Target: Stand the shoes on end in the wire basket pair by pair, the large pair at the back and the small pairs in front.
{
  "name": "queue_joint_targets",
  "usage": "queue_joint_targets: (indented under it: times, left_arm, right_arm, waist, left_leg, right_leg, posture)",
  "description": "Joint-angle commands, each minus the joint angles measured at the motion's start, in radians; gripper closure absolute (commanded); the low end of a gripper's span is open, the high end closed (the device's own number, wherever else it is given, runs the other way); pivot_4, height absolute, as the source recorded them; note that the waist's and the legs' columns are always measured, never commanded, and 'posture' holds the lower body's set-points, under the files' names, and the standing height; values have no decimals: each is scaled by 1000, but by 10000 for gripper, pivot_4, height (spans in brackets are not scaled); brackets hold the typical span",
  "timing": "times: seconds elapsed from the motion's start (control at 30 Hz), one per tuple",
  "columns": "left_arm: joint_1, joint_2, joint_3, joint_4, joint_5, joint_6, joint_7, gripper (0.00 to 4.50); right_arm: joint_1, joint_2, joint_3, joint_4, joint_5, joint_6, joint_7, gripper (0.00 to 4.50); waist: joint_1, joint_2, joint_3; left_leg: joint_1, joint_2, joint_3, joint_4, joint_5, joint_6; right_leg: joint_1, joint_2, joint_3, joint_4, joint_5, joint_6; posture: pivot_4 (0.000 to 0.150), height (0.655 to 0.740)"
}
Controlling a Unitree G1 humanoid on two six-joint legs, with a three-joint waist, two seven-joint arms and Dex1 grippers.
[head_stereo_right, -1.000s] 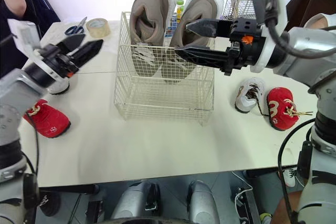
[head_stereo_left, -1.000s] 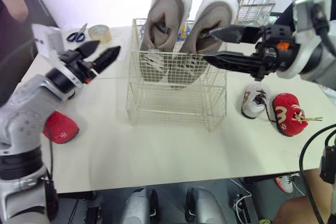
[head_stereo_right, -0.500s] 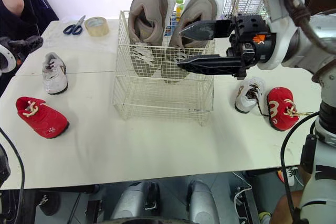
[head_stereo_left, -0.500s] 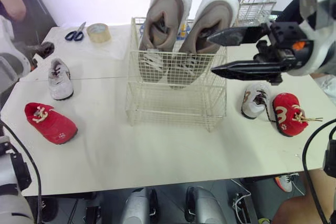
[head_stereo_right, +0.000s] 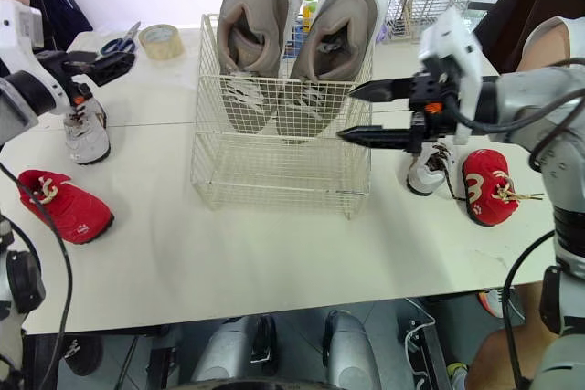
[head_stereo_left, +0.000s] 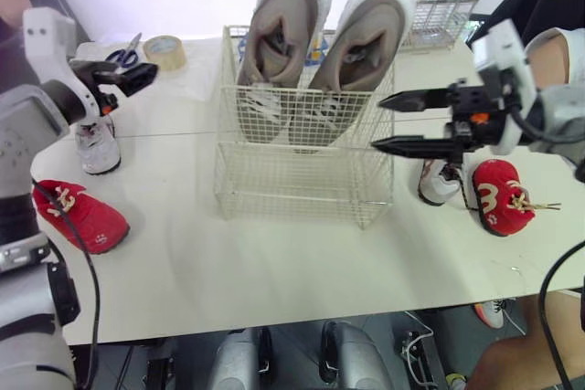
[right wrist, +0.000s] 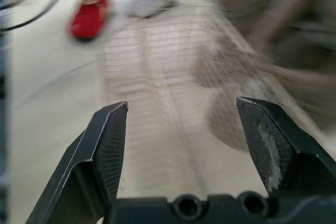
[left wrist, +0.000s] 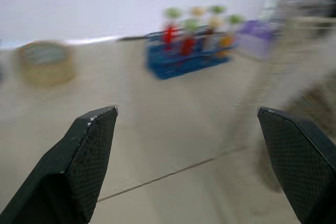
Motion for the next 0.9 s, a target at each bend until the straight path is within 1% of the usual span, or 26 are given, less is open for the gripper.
queue_joint_targets:
  times: [0.03,0.13,0.23,0.37,0.43,0.57,0.7,0.87,0.9]
  left_arm:
    - [46,65,72,-136,-161,48,-205,1177]
    - [67,101,78,-171,-242,83,-300,1177]
    - [68,117,69,-188,-285,96,-344,1177]
    - [41,101,21,-200,-319,90,-409,1177]
    - [33,87,-4,-203,-318,80,-427,1177]
    - [43,69,-61,-228,-291,54,-466,1177]
    - [28,59,-91,-228,-274,40,-465,1177]
    - [27,46,-116,-237,-251,21,-460,1177]
    - [27,42,-118,-237,-249,18,-455,435]
  right_arm:
    - [86,-38,-181,-111,74,154,-120,9422]
    - [172,-9,-255,-185,92,319,-284,9422]
    - [228,52,-294,-253,80,440,-441,9422]
    - [242,325,-370,-404,1,632,-728,9422]
    - [264,414,-356,-464,-80,646,-838,9422]
    - [393,520,-258,-544,-258,558,-1027,9422]
    - [496,535,-167,-589,-364,443,-1083,9422]
    - [555,624,-120,-581,-426,362,-1115,9422]
    - [557,647,-117,-569,-430,345,-1113,7007]
  waist:
    - [0,0,0]
    - [0,0,0]
    - [3,0,0]
    - [7,0,0]
    - [9,1,0]
    - [8,0,-1]
    - [-1,1,0]
    - [-12,1,0]
    - [-14,1,0]
  left_leg:
    - [0,0,0,0,0,0]
    - [1,1,-1,0,2,-2]
    - [2,1,-2,0,2,-3]
    - [2,0,-3,1,2,-3]
    - [1,0,-3,1,2,-3]
    - [0,-1,-3,1,2,-2]
    - [1,-1,-2,1,2,-2]
    - [1,-1,-3,0,3,-4]
    - [1,-1,-3,0,3,-4]
  right_leg:
    - [0,0,0,0,0,0]
    - [1,1,0,2,0,0]
    - [1,1,0,2,0,-1]
    - [1,1,1,3,0,-2]
    - [1,1,1,3,0,-2]
    - [1,1,0,2,0,-1]
    - [1,2,1,3,0,-1]
    - [1,3,1,3,0,-1]
    - [1,3,1,3,0,-1]
  posture:
    - [1500,7400]
    - [1500,7400]
    - [1500,7400]
    - [1500,7400]
    - [1500,7400]
    - [1500,7400]
    - [1500,7400]
    - [1500,7400]
    - [1500,7400]
